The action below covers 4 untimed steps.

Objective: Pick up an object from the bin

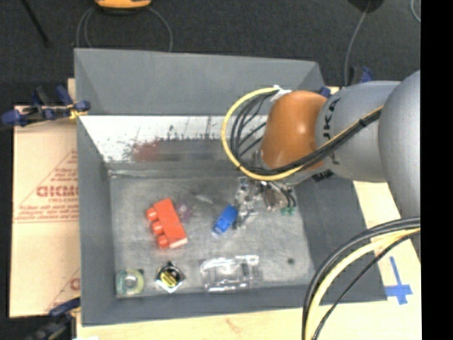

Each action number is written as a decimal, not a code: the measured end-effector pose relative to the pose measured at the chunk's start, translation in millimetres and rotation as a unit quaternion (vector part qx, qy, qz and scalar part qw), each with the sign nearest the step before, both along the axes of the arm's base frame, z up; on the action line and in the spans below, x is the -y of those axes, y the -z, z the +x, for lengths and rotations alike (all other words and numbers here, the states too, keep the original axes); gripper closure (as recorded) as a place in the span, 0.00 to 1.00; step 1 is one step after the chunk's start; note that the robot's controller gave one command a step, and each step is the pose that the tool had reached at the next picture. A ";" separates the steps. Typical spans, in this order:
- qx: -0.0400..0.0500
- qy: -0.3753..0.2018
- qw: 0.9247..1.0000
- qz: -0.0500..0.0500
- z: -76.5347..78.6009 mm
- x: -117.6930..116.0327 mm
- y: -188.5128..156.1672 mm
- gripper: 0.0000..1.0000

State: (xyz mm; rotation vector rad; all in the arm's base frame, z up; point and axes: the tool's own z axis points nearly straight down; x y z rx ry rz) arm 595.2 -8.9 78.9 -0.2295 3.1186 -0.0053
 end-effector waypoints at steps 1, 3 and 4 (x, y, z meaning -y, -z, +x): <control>-0.001 0.011 1.000 0.002 8.4 -9.4 -63.6 1.00; -0.005 0.074 0.997 0.003 13.6 -45.1 1.9 0.00; -0.002 0.074 0.997 0.003 14.9 -43.6 -0.7 1.00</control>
Offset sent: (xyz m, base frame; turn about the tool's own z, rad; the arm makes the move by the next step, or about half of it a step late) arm 0.0051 0.0101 0.0583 0.0230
